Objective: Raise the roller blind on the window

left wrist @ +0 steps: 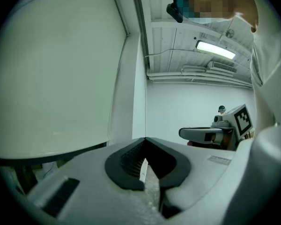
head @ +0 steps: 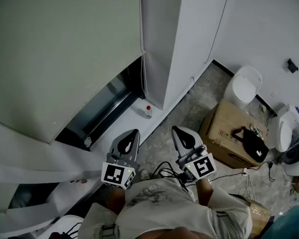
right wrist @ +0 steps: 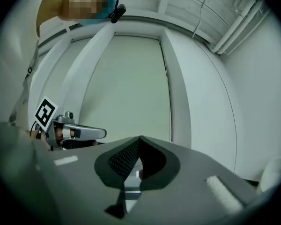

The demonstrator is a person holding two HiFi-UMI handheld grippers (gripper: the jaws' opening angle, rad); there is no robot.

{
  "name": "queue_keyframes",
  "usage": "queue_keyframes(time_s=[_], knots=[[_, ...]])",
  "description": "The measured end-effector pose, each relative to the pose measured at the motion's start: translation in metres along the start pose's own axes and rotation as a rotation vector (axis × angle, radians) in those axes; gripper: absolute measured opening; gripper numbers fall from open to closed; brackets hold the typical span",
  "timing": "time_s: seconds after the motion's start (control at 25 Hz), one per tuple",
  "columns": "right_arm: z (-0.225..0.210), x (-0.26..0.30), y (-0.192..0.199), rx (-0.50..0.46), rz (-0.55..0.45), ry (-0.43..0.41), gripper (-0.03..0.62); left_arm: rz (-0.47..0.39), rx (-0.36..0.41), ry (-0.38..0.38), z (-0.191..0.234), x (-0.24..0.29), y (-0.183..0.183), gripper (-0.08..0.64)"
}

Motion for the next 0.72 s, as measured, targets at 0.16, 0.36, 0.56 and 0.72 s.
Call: queue_keyframes(time_s=[0.16,0.36,0.56,0.72], knots=[[-0.009,-0.005,0.014,0.0,0.058,0.044,0.008,0.008,0.005,0.002,-0.006,0.004,0.005,0.005],[-0.015,-0.012,0.017,-0.007,0.053,0.065,0.009,0.012,-0.004,-0.007,-0.016,0.007,0.011,0.005],[-0.021,-0.017,0.014,-0.012,0.033,0.037,0.009,0.016,-0.013,-0.034,-0.029,0.013,0.011,0.005],[-0.028,-0.019,0.013,-0.008,0.018,0.002,0.009,0.004,-0.02,-0.058,-0.038,0.019,0.011,0.005]])
Point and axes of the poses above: the fingertips, and each gripper's own axes: x forward along the fingers, z to its left, y out of its underside, the point moved 2 cm from there along -x, backward along the fingers, and after that the axes turned 2 degrees about x, right-handed, at the moved point
